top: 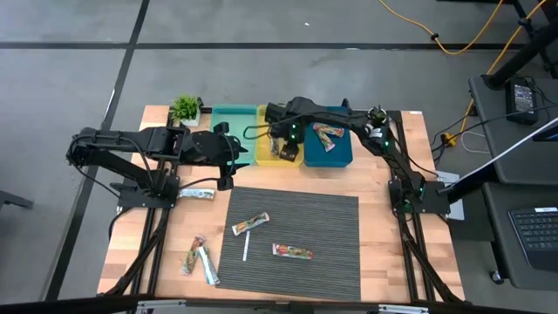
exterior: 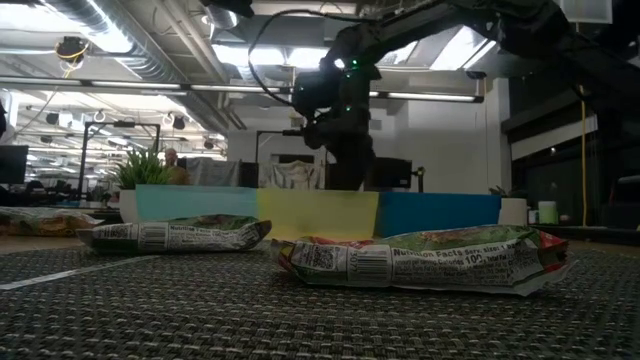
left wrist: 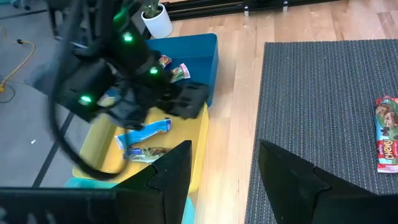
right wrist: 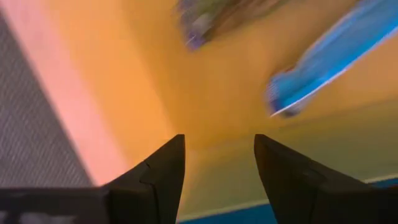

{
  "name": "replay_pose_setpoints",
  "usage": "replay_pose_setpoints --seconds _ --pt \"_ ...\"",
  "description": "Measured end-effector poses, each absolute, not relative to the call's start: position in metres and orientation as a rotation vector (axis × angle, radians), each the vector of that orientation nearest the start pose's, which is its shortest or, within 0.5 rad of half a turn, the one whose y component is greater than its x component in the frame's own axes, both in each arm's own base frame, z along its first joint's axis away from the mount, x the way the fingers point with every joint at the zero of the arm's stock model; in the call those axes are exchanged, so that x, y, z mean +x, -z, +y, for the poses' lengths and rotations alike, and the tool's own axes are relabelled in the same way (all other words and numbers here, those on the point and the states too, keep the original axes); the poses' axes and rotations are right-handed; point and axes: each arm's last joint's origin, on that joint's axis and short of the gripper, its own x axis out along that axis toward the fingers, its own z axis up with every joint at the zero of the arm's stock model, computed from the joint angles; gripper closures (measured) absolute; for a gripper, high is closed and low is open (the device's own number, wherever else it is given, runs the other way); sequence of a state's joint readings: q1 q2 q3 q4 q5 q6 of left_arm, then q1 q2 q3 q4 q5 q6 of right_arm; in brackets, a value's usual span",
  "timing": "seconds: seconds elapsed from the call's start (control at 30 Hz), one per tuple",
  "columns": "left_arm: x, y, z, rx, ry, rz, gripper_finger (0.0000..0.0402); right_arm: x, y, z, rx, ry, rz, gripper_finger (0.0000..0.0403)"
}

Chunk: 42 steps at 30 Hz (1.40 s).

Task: Pick and place Granola Bars by type
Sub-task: Put the red granola bar into the blue bin

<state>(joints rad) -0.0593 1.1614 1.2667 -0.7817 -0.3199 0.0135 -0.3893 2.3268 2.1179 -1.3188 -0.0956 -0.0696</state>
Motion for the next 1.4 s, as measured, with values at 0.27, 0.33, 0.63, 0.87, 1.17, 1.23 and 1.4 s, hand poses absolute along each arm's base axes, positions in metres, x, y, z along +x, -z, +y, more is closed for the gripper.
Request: replay_pose_setpoints --seconds 0.27,0.33,0.63,0.87,1.17,1.23,1.4 --pt "0.227 -0.371 -0.004 0.141 -0.246 0.668 0.0226 0.417 -0.259 -0.127 0.217 0.144 1.438 0.0208" --pt "0.227 -0.371 -0.004 0.141 -0.246 0.668 0.0226 0.413 -0.28 -0.11 0.188 0.123 1.395 0.0208" --pt "0.227 -0.371 -0.004 0.141 -0.246 0.668 0.0226 0.348 -0.346 -0.025 0.072 0.138 1.197 0.0208" --pt "0.227 -0.372 -0.004 0.141 -0.246 0.668 0.0226 0.289 -0.35 0.035 0.027 0.055 0.974 0.0208" --pt "0.227 -0.372 -0.004 0.141 -0.247 0.668 0.0226 0.257 -0.338 0.085 0.017 -0.101 0.89 0.0208" --pt "0.227 -0.372 -0.004 0.141 -0.246 0.668 0.0226 0.259 -0.334 0.095 0.002 -0.133 0.881 0.0208" --pt "0.227 -0.372 -0.004 0.141 -0.247 0.668 0.0226 0.269 -0.325 0.122 -0.019 -0.211 0.829 0.0208"
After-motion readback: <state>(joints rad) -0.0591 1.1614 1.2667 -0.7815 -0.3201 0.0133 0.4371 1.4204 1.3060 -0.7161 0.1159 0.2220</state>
